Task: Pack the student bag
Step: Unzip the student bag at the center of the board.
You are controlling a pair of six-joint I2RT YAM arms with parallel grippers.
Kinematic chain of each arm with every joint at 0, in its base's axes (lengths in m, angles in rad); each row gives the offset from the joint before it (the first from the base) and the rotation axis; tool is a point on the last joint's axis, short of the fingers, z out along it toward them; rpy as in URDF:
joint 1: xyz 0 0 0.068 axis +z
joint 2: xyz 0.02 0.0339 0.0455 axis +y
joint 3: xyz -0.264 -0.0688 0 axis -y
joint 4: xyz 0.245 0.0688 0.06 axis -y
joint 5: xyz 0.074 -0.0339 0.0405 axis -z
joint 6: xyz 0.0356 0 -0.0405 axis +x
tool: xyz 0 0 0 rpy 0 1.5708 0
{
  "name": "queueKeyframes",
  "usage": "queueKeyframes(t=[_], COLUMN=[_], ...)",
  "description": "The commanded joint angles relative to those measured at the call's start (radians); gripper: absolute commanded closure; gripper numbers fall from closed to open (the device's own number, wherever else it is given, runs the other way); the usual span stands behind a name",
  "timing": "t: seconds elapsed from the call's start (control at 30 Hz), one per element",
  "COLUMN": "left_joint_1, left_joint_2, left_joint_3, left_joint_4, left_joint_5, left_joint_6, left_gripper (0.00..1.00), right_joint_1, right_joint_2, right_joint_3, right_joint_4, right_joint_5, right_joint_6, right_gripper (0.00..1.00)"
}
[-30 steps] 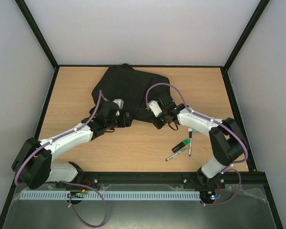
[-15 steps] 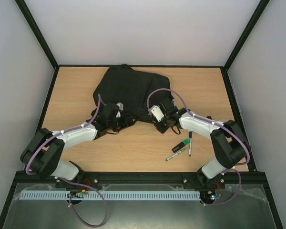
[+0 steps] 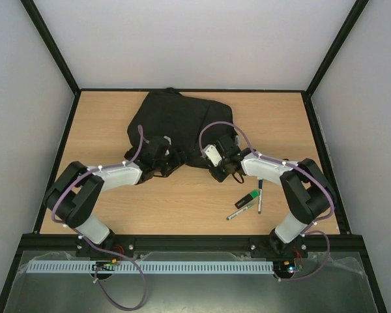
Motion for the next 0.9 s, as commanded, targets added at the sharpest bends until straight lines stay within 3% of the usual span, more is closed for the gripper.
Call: queueKeyframes(t=[0.0, 0.3, 0.47, 0.87], left_joint_1=[-0.005, -0.021, -0.026, -0.026], left_joint_2=[0.069, 0.172, 0.170, 0.143], left_joint_3=[0.079, 0.107, 0.105, 0.102], left_joint_4=[0.038, 0.099, 0.114, 0.090], left_joint_5=[0.003, 0.022, 0.028, 0.010], left_joint_6=[-0.049, -0.111, -0.109, -0.092], left_gripper=[0.25, 0.42, 0.63, 0.74], right_joint_1=[0.002, 0.002, 0.002, 0.002], right_joint_2=[0.017, 0.023, 0.027, 0.082], right_joint_3=[0.010, 0.022, 0.019, 0.050], right_joint_4=[-0.030, -0.036, -0.026, 0.018], right_joint_5=[0.011, 0.019, 0.026, 0.018], right_joint_6=[0.004, 0.006, 0.010, 0.019], right_gripper=[0.99, 0.99, 0.99, 0.87])
